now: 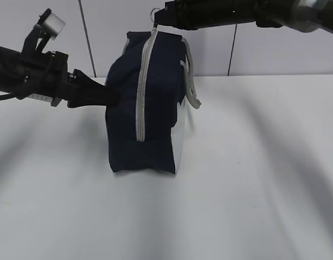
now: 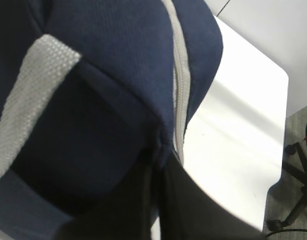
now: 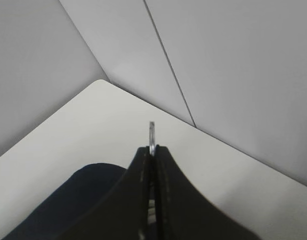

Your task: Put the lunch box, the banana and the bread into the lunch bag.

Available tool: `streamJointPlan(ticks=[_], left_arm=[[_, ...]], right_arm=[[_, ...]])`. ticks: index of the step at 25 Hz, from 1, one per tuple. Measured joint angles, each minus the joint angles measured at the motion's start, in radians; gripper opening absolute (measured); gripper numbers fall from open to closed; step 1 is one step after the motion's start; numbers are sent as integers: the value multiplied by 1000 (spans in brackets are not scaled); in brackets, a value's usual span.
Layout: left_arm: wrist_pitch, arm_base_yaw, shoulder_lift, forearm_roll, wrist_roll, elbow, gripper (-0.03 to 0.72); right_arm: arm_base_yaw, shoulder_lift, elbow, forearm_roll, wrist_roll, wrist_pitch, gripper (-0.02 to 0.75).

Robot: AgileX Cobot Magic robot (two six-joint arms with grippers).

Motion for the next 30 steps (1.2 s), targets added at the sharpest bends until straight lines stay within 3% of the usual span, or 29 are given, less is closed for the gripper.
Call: streamJointPlan(ticks=[12, 24, 27, 30], left_arm=[[14, 0, 0, 30, 0, 0, 3], [28, 0, 0, 43, -17, 0, 15], [43, 3, 0, 43, -67, 0, 114], [57, 16, -1, 44, -103, 0, 316]], right_arm=[[-20, 198, -257, -2, 64, -83, -16], [-31, 246, -309, 0, 75, -110, -16], [-31, 249, -339, -6, 79, -128, -16], [-31, 249, -360, -6, 90, -143, -16]])
